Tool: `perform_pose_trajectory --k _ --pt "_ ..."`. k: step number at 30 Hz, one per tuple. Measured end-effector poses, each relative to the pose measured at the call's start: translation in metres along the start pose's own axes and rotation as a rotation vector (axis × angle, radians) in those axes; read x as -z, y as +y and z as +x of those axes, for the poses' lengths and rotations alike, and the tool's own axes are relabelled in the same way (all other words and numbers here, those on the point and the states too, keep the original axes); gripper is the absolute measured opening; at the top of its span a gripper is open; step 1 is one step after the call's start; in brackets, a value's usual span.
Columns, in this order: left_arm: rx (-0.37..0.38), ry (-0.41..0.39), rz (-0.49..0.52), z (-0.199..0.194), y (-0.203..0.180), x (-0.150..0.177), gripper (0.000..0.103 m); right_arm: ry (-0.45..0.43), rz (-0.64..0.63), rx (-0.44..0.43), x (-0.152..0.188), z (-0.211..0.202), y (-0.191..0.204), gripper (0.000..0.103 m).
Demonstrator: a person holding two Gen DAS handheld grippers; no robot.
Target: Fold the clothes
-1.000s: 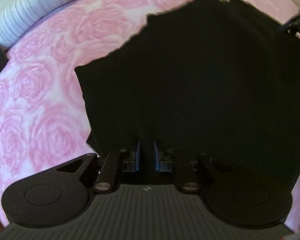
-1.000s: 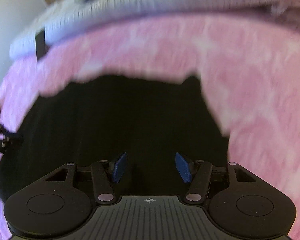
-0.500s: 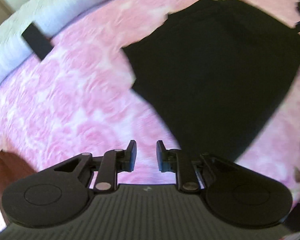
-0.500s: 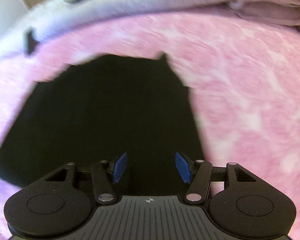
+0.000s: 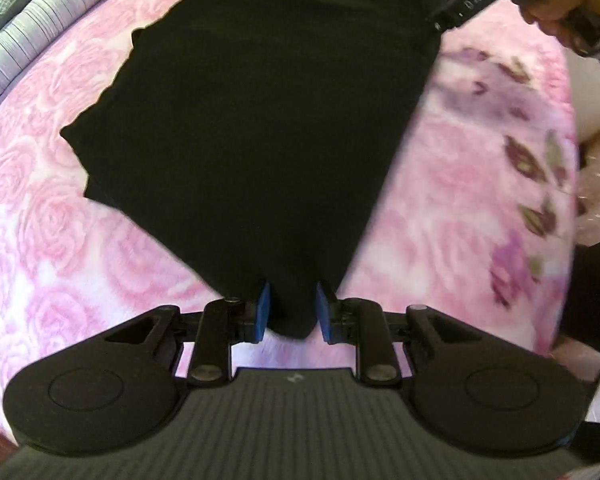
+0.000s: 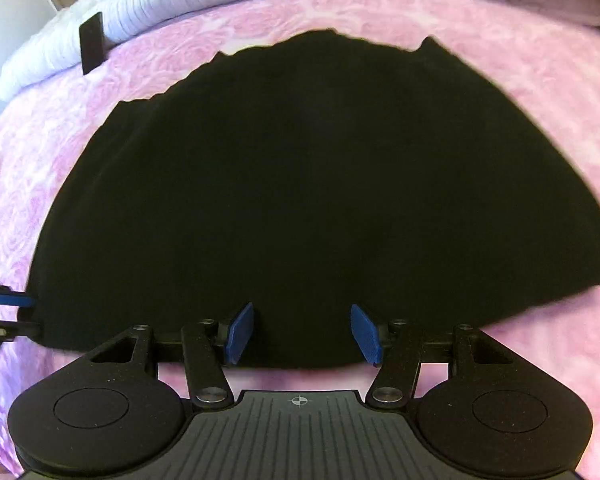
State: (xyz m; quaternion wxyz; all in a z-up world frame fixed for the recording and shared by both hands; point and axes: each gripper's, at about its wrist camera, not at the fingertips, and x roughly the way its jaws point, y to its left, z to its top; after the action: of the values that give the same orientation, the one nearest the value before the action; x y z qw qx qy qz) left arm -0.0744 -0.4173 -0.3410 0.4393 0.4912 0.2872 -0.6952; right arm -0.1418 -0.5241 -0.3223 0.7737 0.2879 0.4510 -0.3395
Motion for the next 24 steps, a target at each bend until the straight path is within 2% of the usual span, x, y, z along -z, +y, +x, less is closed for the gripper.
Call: perform_pose_trajectory --k 2,4,8,11,13,15,17,19,21,22,23,24 --pt "-0.006 -0.039 0.024 -0.007 0.009 0.006 0.022 -0.055 0.040 0.081 0.004 -0.009 -0.003 0.058" --pt "-0.008 -0.053 0.024 -0.003 0.014 0.005 0.025 -0.061 0.145 0.147 0.008 -0.008 -0.024 0.058" --pt "0.020 -0.028 0.020 0.014 0.013 0.006 0.028 -0.013 0.286 0.124 0.021 0.013 -0.068 0.058" --pt "0.025 -0.010 0.037 0.017 0.016 0.006 0.031 -0.010 0.249 0.146 0.021 0.007 -0.061 0.058" --pt "-0.009 -0.011 0.086 0.005 0.018 0.004 0.032 -0.021 0.190 0.159 0.024 -0.004 -0.041 0.058" --pt "-0.081 -0.020 0.175 -0.009 0.023 0.003 0.034 -0.039 0.116 0.144 0.029 -0.015 -0.012 0.058" --pt "-0.158 -0.036 0.284 -0.021 0.029 0.005 0.044 -0.056 0.042 0.129 0.035 -0.026 0.018 0.058" --pt "-0.250 -0.062 0.457 -0.025 0.036 0.010 0.059 -0.074 -0.032 0.115 0.041 -0.037 0.047 0.058" --pt "-0.331 -0.089 0.651 -0.017 0.044 0.020 0.065 -0.091 -0.106 0.100 0.047 -0.047 0.076 0.058" --pt "-0.363 -0.099 0.741 -0.008 0.050 0.026 0.067 -0.099 -0.154 0.101 0.055 -0.049 0.091 0.063" --pt "-0.376 -0.112 0.812 0.002 0.059 0.030 0.067 -0.105 -0.183 0.103 0.060 -0.047 0.103 0.072" --pt "-0.389 -0.126 0.883 0.013 0.067 0.035 0.067 -0.109 -0.195 0.110 0.064 -0.044 0.116 0.076"
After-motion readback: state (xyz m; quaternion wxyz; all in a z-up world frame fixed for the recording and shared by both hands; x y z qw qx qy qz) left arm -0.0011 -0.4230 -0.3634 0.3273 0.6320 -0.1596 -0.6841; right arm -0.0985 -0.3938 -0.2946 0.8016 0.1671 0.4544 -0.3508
